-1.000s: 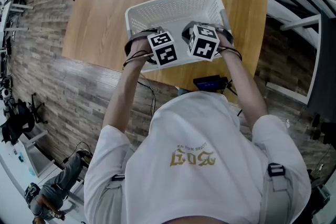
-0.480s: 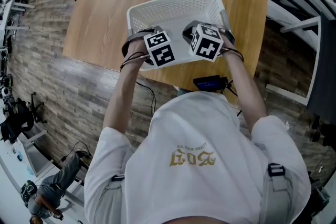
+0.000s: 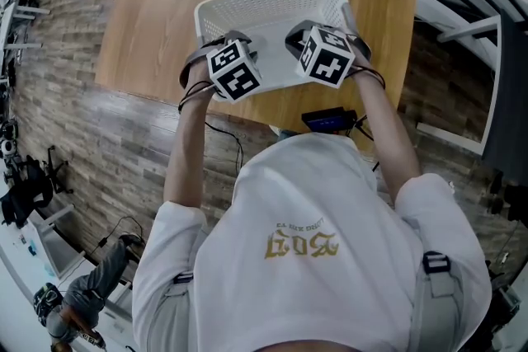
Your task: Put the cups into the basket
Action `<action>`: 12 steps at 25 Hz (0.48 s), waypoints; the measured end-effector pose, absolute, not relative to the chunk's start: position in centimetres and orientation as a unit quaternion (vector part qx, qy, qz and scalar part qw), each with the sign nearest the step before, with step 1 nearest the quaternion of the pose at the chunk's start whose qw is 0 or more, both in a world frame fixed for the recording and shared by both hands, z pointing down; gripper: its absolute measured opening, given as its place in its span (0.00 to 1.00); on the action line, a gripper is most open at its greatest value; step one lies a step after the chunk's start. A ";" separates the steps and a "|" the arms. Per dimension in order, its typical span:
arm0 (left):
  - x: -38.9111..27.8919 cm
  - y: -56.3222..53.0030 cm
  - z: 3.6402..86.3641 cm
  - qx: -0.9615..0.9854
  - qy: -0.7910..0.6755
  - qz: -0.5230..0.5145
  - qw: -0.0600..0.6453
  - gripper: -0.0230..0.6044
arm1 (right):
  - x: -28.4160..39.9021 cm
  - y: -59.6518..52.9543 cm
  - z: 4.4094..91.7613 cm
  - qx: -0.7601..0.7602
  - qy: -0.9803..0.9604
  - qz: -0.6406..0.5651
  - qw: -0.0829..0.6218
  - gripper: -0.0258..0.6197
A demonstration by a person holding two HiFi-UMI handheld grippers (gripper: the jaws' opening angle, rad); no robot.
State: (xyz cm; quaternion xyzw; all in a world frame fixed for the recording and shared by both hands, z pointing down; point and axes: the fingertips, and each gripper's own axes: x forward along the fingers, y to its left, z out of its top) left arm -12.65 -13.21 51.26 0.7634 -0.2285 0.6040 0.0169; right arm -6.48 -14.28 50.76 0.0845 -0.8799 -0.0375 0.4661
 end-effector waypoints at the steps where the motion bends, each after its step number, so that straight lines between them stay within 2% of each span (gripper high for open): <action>1: -12.7 -13.2 50.9 0.769 -0.234 0.595 0.022 0.22 | -6.6 -14.3 50.6 0.087 -0.881 -0.036 0.463 0.06; 6: -13.5 -13.1 49.6 0.792 -0.270 0.543 0.068 0.21 | -7.2 -14.1 49.3 0.093 -0.894 -0.022 0.438 0.06; 8: -13.7 -13.0 49.4 0.797 -0.282 0.530 0.074 0.15 | -6.9 -14.0 49.2 0.095 -0.893 -0.023 0.439 0.06; 9: -13.8 -13.1 49.2 0.799 -0.288 0.523 0.074 0.09 | -6.8 -14.0 49.1 0.097 -0.893 -0.024 0.439 0.06; 12: -14.1 -13.3 48.6 0.802 -0.312 0.503 0.076 0.05 | -6.8 -14.0 48.7 0.102 -0.895 -0.023 0.433 0.06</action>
